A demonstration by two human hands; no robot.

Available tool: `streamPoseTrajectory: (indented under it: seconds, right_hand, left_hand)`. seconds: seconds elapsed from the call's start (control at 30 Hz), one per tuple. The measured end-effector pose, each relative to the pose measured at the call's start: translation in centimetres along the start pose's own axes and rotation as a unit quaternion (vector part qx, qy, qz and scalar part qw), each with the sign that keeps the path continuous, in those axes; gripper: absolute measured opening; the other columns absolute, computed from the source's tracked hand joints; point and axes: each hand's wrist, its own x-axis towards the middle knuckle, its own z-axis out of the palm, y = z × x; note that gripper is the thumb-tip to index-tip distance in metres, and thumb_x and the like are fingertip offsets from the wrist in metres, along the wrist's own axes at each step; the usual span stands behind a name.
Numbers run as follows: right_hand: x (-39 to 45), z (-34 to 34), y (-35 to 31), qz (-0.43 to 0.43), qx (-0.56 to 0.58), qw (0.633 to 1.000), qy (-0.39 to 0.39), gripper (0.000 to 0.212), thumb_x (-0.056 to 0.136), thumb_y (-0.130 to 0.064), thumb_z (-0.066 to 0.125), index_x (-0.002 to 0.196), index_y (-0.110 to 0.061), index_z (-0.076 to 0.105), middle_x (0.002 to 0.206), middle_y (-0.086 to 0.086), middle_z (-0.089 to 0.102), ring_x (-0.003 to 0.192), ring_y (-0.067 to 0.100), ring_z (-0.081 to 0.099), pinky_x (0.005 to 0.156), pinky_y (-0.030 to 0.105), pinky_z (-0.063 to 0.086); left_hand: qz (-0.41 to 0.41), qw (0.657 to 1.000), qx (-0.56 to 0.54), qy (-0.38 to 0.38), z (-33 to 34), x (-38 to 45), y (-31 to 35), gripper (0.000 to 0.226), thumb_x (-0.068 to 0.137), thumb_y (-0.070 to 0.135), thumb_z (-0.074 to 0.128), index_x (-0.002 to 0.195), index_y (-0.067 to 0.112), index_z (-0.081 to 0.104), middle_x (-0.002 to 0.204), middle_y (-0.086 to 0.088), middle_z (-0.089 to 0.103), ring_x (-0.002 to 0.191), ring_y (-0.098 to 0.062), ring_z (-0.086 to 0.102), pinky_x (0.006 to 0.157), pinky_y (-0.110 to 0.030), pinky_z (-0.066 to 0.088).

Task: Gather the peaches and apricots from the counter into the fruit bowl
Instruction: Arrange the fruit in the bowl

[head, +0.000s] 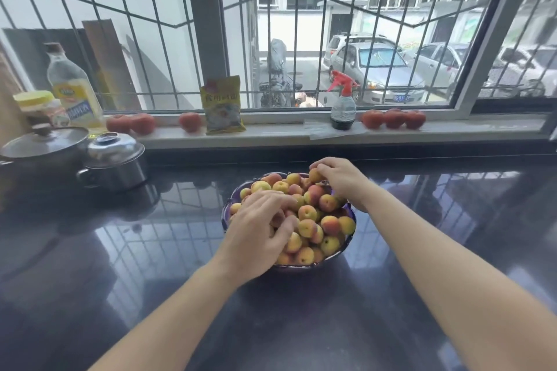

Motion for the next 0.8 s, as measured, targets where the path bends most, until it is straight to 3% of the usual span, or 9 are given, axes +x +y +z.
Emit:
streamPoseTrajectory:
  seconds: [0.1, 0.27, 0.37, 0.5, 0.57, 0.7, 0.8]
  right_hand:
    - [-0.7, -0.4, 1.2, 0.021, 0.061, 0.998, 0.016, 0.028, 0.107, -0.026, 0.04, 0.112, -0.022, 0.068, 0.114, 0.002, 0.066, 0.109, 0.022, 0.062, 0.076, 0.03, 0.053]
    - [-1.8, -0.5, 2.2, 0.002, 0.116, 0.992, 0.054, 0.02, 0.104, -0.023, 0.049, 0.106, -0.019, 0.068, 0.108, 0.004, 0.069, 0.103, 0.022, 0.065, 0.08, 0.032, 0.056]
    - [-2.6, -0.1, 2.7, -0.017, 0.124, 0.989, 0.074, 0.015, 0.1, -0.019, 0.056, 0.1, -0.016, 0.071, 0.103, 0.004, 0.072, 0.098, 0.021, 0.066, 0.083, 0.036, 0.058]
    - [-3.5, 0.2, 2.9, -0.003, 0.143, 0.986, 0.087, 0.021, 0.099, -0.022, 0.053, 0.097, -0.02, 0.074, 0.103, 0.001, 0.072, 0.101, 0.021, 0.066, 0.085, 0.04, 0.06]
    - [-3.6, 0.1, 2.9, 0.006, 0.151, 0.986, 0.067, 0.027, 0.103, -0.029, 0.048, 0.102, -0.024, 0.075, 0.107, -0.001, 0.072, 0.105, 0.02, 0.066, 0.09, 0.042, 0.059]
    - [-3.7, -0.5, 2.8, -0.014, 0.154, 0.987, 0.04, 0.04, 0.109, -0.04, 0.034, 0.136, -0.023, 0.058, 0.134, -0.006, 0.062, 0.127, 0.013, 0.054, 0.107, 0.031, 0.042]
    - [-4.3, -0.9, 2.3, -0.057, 0.092, 0.992, 0.062, 0.045, 0.108, -0.043, 0.033, 0.144, -0.024, 0.052, 0.146, -0.007, 0.053, 0.133, 0.006, 0.044, 0.108, 0.025, 0.035]
  left_hand:
    - [-0.047, 0.997, 0.052, 0.031, 0.4, 0.2, 0.4, 0.044, 0.105, 0.041, 0.043, 0.129, 0.023, 0.075, 0.133, 0.008, 0.072, 0.13, -0.016, 0.061, 0.115, -0.036, 0.046]
    - [-0.098, 0.978, 0.184, -0.029, 0.2, 0.5, 0.1, 0.063, 0.104, 0.048, 0.027, 0.142, 0.024, 0.07, 0.151, 0.0, 0.064, 0.144, -0.025, 0.055, 0.125, -0.046, 0.036]
    - [-0.097, 0.973, 0.203, -0.043, 0.2, 0.8, 0.0, 0.064, 0.103, 0.049, 0.026, 0.144, 0.024, 0.069, 0.152, 0.0, 0.064, 0.142, -0.024, 0.057, 0.122, -0.044, 0.038]
    - [-0.081, 0.978, 0.194, -0.007, 0.4, 0.7, 0.1, 0.056, 0.106, 0.041, 0.032, 0.138, 0.02, 0.073, 0.143, -0.004, 0.07, 0.134, -0.027, 0.063, 0.118, -0.048, 0.045]
    - [-0.072, 0.977, 0.202, -0.006, 0.4, 0.5, 0.2, 0.054, 0.107, 0.042, 0.034, 0.137, 0.021, 0.073, 0.142, -0.004, 0.07, 0.134, -0.028, 0.063, 0.12, -0.051, 0.043]
    - [-0.073, 0.969, 0.232, -0.044, 0.1, 0.5, 0.8, 0.062, 0.104, 0.056, 0.031, 0.148, 0.029, 0.065, 0.155, -0.003, 0.061, 0.15, -0.028, 0.05, 0.129, -0.053, 0.026]
    - [-0.121, 0.975, 0.185, 0.017, -1.3, 1.0, 0.8, 0.062, 0.105, 0.051, 0.028, 0.149, 0.027, 0.064, 0.156, -0.002, 0.061, 0.151, -0.024, 0.048, 0.13, -0.051, 0.024]
